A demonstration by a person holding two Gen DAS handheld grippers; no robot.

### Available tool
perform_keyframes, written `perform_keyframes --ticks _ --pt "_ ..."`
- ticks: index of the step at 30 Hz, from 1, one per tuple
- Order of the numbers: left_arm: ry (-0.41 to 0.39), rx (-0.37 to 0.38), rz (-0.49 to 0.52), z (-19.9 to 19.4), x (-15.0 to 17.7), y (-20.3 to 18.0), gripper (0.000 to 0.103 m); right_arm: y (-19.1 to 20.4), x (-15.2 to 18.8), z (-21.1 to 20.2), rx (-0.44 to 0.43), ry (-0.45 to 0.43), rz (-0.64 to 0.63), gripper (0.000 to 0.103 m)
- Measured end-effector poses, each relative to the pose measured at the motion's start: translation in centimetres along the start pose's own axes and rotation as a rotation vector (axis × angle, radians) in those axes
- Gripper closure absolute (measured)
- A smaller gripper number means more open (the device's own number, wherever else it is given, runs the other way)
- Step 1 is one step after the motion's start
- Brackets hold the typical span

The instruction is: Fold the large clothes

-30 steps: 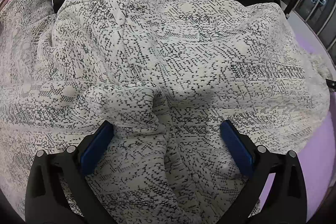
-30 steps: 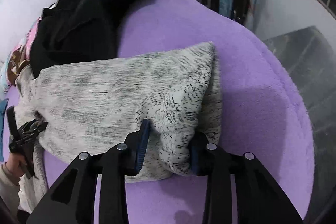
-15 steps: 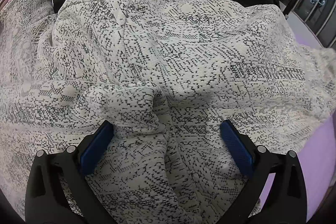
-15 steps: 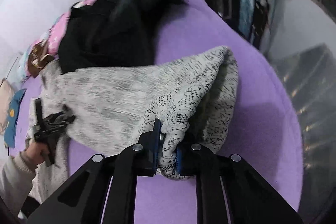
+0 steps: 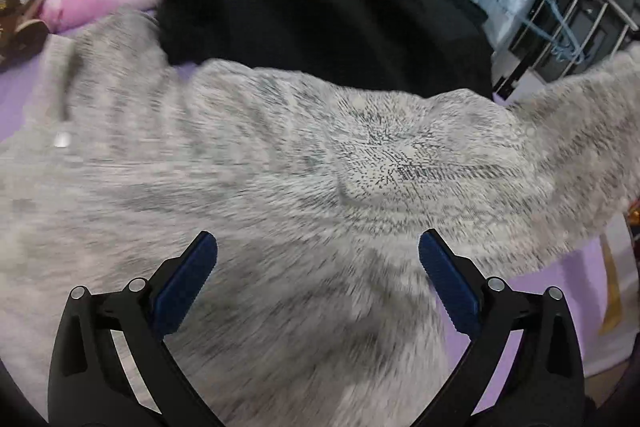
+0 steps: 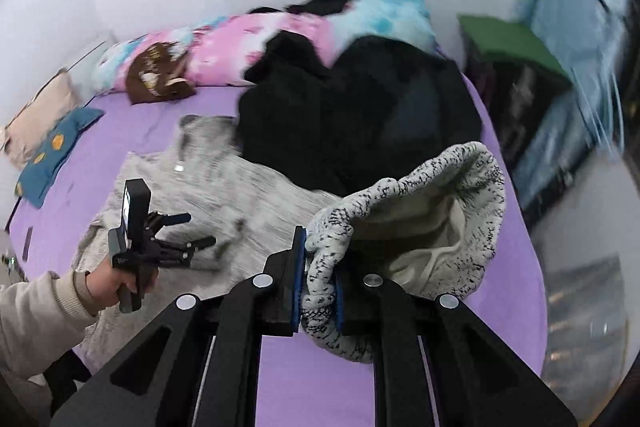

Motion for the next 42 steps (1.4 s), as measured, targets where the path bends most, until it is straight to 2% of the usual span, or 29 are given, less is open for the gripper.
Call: perform_keyframes --ticks 4,6,7,8,9,11,17,19,23,28,31,35,38,42 --pt "-0.001 -0.067 0.026 -4.0 1.6 4.2 0.006 5.7 -4.0 -0.3 -0.027 -0.016 -0.098 0.091" --pt "0.012 -0.152 0.057 -5.4 2.9 7.0 0.006 8.7 -5.8 -0.3 -0.046 -0.027 -0.133 0.091" --pt "0.035 -0.246 0.096 -6.1 4.1 9.2 0.006 10.5 -7.0 -0.3 -0.056 -0.035 -0.156 0.091" --pt "0.041 -0.299 0.119 -6.6 4.7 10.4 0.006 12.2 -8.0 -0.2 -0.064 -0.04 -0.176 0.091" --pt "0.046 -0.333 0.134 -7.5 5.6 11.9 0.006 13.4 -8.7 -0.1 -0.07 -0.043 -0.188 0.091" --pt "0.049 -0.353 0.113 -9.0 7.0 14.4 0.006 17.0 -10.6 0.6 -0.088 -0.05 -0.23 0.091" --pt "0.086 -0.363 -0.008 -14.0 10.7 22.1 0.006 26.7 -14.9 4.1 -0.153 -0.047 -0.323 0.091" --pt "0.08 -0.372 -0.042 -15.2 11.7 24.2 0.006 29.5 -15.8 5.2 -0.177 -0.041 -0.358 0.091" --pt "0.052 -0.356 -0.176 -16.6 13.3 29.1 0.006 35.8 -16.7 9.3 -0.23 0.008 -0.425 0.091" --pt "0.042 -0.277 -0.271 -16.8 12.7 30.9 0.006 41.9 -15.4 16.0 -0.263 0.099 -0.486 0.091" --pt "0.043 -0.216 -0.338 -17.1 12.1 31.5 0.006 44.5 -13.3 20.9 -0.285 0.166 -0.482 0.091" --pt "0.044 -0.175 -0.395 -17.4 11.5 32.4 0.006 47.2 -9.9 26.2 -0.291 0.248 -0.506 0.091" --pt "0.046 -0.139 -0.448 -17.7 11.1 33.0 0.006 48.9 -8.1 28.9 -0.308 0.279 -0.505 0.091" --pt "0.048 -0.134 -0.453 -17.9 10.8 33.3 0.006 50.1 -6.9 31.6 -0.296 0.309 -0.51 0.091"
Point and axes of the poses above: each gripper's, at about its wrist camera, not at the fingertips, and z roughly the way its jaws point, y to its left, x to its underside, the point moved 6 cm from there along z, roughly the way its jaws point, and after that the axes turned 12 degrees about -z, right-handed, at the moved point
